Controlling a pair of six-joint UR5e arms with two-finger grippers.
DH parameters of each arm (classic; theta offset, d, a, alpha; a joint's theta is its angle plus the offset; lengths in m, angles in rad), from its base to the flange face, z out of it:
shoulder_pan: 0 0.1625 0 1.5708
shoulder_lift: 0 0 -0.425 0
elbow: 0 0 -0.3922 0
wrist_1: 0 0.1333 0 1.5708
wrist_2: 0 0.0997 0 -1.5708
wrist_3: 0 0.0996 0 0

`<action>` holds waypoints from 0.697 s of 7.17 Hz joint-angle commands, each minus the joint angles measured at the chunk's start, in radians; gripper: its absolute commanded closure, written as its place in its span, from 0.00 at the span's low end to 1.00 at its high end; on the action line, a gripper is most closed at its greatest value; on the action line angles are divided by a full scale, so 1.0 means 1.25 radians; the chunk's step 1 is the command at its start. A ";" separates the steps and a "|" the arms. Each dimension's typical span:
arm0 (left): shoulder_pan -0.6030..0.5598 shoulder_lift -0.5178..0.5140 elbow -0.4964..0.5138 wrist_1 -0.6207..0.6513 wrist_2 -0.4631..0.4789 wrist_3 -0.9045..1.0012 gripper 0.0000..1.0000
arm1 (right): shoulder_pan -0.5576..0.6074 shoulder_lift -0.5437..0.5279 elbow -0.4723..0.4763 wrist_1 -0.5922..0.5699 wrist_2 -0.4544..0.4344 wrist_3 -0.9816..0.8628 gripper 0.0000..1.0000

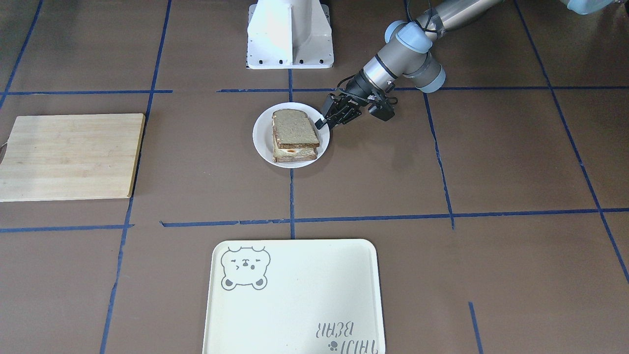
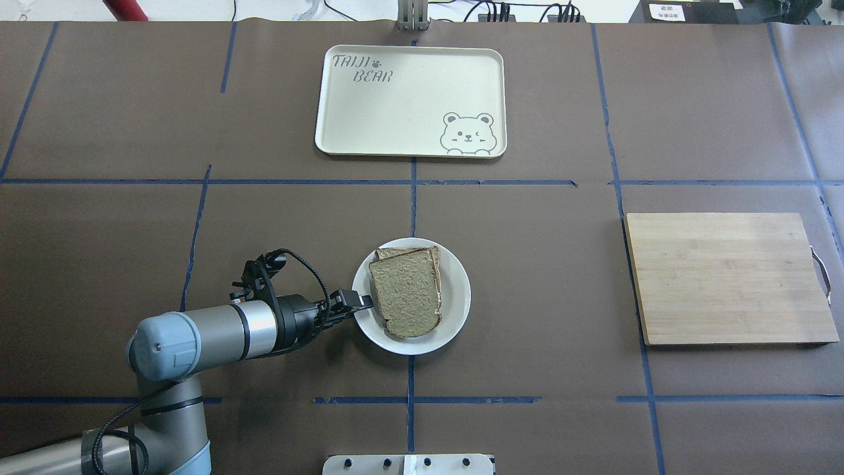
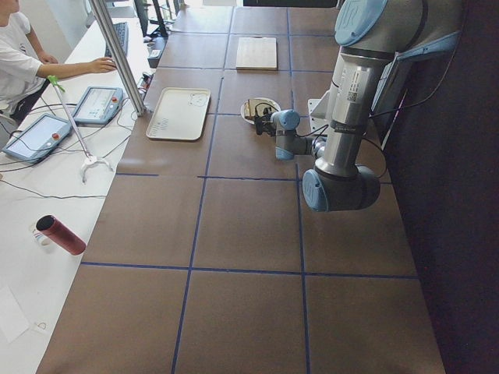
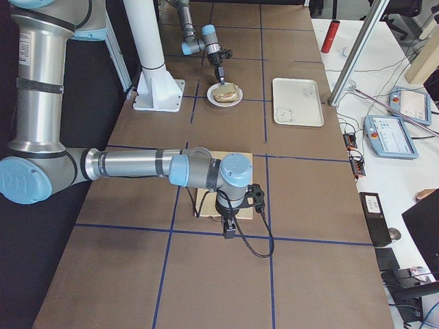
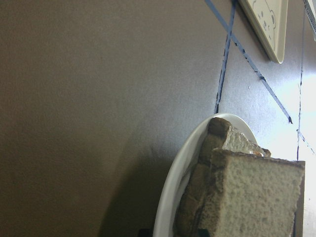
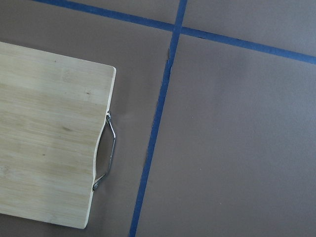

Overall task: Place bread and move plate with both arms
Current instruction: 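Move the left gripper toward the white plate and grip its rim, then slide the plate with the left gripper onto the bear tray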

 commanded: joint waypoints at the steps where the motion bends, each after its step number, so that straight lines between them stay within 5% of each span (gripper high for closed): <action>1: 0.002 -0.006 0.012 -0.006 0.000 0.000 0.58 | 0.000 -0.004 0.001 0.001 0.001 0.001 0.00; 5: 0.007 -0.006 0.012 -0.026 0.000 0.000 0.95 | 0.000 -0.004 0.000 0.001 0.002 0.001 0.00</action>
